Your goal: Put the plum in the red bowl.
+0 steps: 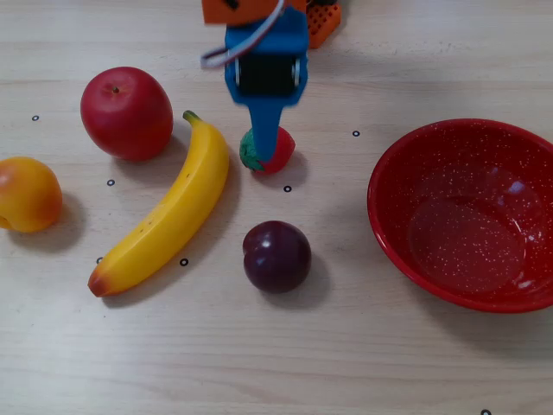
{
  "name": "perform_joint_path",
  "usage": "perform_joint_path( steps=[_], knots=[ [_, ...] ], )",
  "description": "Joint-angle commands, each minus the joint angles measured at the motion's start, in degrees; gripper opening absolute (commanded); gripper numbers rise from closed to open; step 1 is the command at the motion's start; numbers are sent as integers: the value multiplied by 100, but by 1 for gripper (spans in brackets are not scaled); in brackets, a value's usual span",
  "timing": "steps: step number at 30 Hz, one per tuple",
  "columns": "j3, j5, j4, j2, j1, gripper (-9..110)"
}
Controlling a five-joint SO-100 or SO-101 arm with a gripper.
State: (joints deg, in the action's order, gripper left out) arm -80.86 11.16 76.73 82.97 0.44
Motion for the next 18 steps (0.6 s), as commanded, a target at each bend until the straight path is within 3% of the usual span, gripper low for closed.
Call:
perform_joint_path(
  steps=[1,9,18],
  knots=[
    [1151,105,352,-325,-158,13],
    [2602,193,1301,-1679,-176,44],
    [3595,378,1811,-2892,-97,54]
  ],
)
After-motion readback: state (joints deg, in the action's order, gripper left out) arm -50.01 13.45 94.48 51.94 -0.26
